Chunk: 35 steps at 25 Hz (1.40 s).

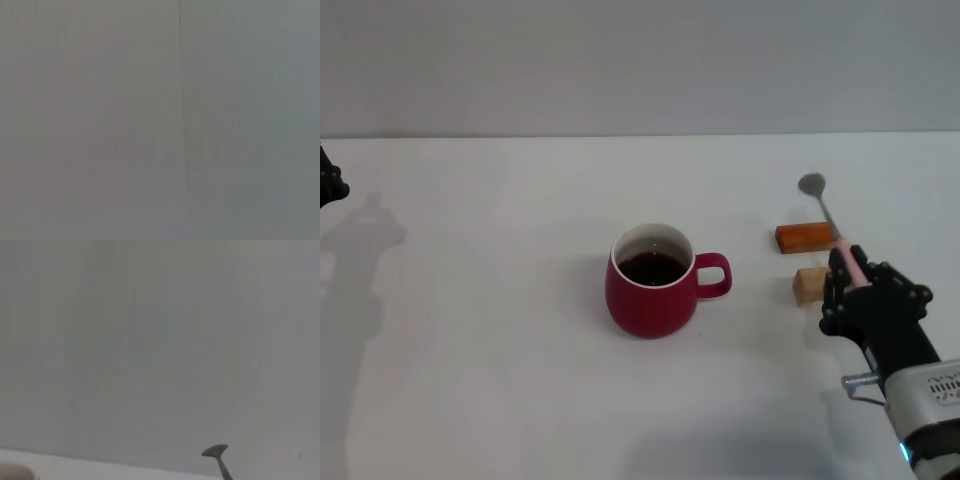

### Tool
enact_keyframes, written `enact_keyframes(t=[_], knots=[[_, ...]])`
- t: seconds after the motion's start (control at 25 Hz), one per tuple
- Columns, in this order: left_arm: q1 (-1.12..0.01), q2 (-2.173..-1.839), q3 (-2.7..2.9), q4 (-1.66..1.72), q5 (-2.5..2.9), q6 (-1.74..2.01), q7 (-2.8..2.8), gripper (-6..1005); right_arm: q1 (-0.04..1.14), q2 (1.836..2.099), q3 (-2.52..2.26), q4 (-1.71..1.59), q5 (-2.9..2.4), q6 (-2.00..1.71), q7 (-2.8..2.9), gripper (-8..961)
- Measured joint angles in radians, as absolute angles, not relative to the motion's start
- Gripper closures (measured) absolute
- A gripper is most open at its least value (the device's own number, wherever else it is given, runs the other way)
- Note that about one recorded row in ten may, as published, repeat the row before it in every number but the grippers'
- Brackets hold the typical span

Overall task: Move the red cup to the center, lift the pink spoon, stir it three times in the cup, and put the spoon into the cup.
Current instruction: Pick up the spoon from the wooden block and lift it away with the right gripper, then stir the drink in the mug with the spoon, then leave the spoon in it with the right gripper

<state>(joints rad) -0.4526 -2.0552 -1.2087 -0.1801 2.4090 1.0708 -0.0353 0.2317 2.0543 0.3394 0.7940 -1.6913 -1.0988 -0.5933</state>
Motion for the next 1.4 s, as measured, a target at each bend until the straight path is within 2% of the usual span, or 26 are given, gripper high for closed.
enact_keyframes(t=[0.08, 0.16, 0.2, 0.4, 0.52, 0.8, 0.92, 1.0, 1.04, 1.08, 1.12, 1.16, 1.2, 1.24, 1.28, 1.32, 1.36, 1.4], knots=[[-0.453, -2.054, -1.209, -0.178, 2.409, 1.071, -0.035, 1001, 0.202, 2.042, 0.371, 0.869, -1.693, -1.099, -0.67, 804], [-0.454, -2.054, -1.209, -0.175, 2.411, 1.07, -0.035, 1001, 0.167, 2.017, 0.408, 0.95, -1.694, -1.1, -0.71, 804], [-0.454, -2.054, -1.209, -0.173, 2.411, 1.071, -0.035, 1001, 0.167, 2.017, 0.408, 0.95, -1.694, -1.1, -0.71, 804], [-0.457, -2.055, -1.209, -0.17, 2.414, 1.07, -0.035, 1001, 0.126, 1.958, 0.424, 1.061, -1.701, -1.168, -0.711, 804], [-0.458, -2.056, -1.209, -0.17, 2.414, 1.066, -0.035, 1001, 0.102, 1.944, 0.425, 1.088, -1.737, -1.219, -0.703, 804], [-0.46, -2.057, -1.2, -0.171, 2.415, 1.065, -0.035, 1001, 0.063, 1.948, 0.421, 1.054, -1.823, -1.378, -0.605, 804], [-0.462, -2.058, -1.199, -0.173, 2.415, 1.069, -0.035, 1001, 0.048, 1.947, 0.423, 0.956, -1.889, -1.514, -0.397, 804], [-0.462, -2.058, -1.198, -0.176, 2.415, 1.07, -0.035, 1001, 0.044, 1.931, 0.422, 0.928, -1.894, -1.548, -0.308, 804], [-0.462, -2.059, -1.198, -0.177, 2.415, 1.07, -0.033, 1001, 0.044, 1.931, 0.422, 0.928, -1.894, -1.548, -0.308, 804], [-0.462, -2.059, -1.198, -0.177, 2.415, 1.07, -0.033, 1001, 0.042, 1.917, 0.419, 0.92, -1.895, -1.561, -0.265, 804], [-0.462, -2.059, -1.2, -0.179, 2.415, 1.069, -0.019, 1001, 0.038, 1.884, 0.413, 0.899, -1.903, -1.59, -0.153, 804], [-0.462, -2.059, -1.2, -0.179, 2.415, 1.069, -0.019, 1001, 0.038, 1.884, 0.413, 0.899, -1.903, -1.59, -0.153, 804], [-0.464, -2.059, -1.2, -0.18, 2.415, 1.068, -0.009, 1001, 0.03, 1.858, 0.413, 0.876, -1.926, -1.607, -0.067, 804], [-0.465, -2.059, -1.2, -0.18, 2.414, 1.067, -0.003, 1001, 0.03, 1.858, 0.413, 0.876, -1.926, -1.607, -0.067, 804], [-0.466, -2.06, -1.199, -0.18, 2.415, 1.067, -0.001, 1001, 0.026, 1.845, 0.414, 0.866, -1.948, -1.613, -0.028, 804], [-0.468, -2.06, -1.198, -0.181, 2.415, 1.066, 0.001, 1001, 0.019, 1.814, 0.419, 0.849, -1.996, -1.622, 0.044, 804], [-0.469, -2.06, -1.199, -0.181, 2.414, 1.065, 0.001, 1001, 0.019, 1.799, 0.421, 0.844, -2.013, -1.624, 0.074, 804], [-0.469, -2.06, -1.2, -0.181, 2.414, 1.063, 0.001, 1001, 0.019, 1.799, 0.421, 0.844, -2.013, -1.624, 0.074, 804]])
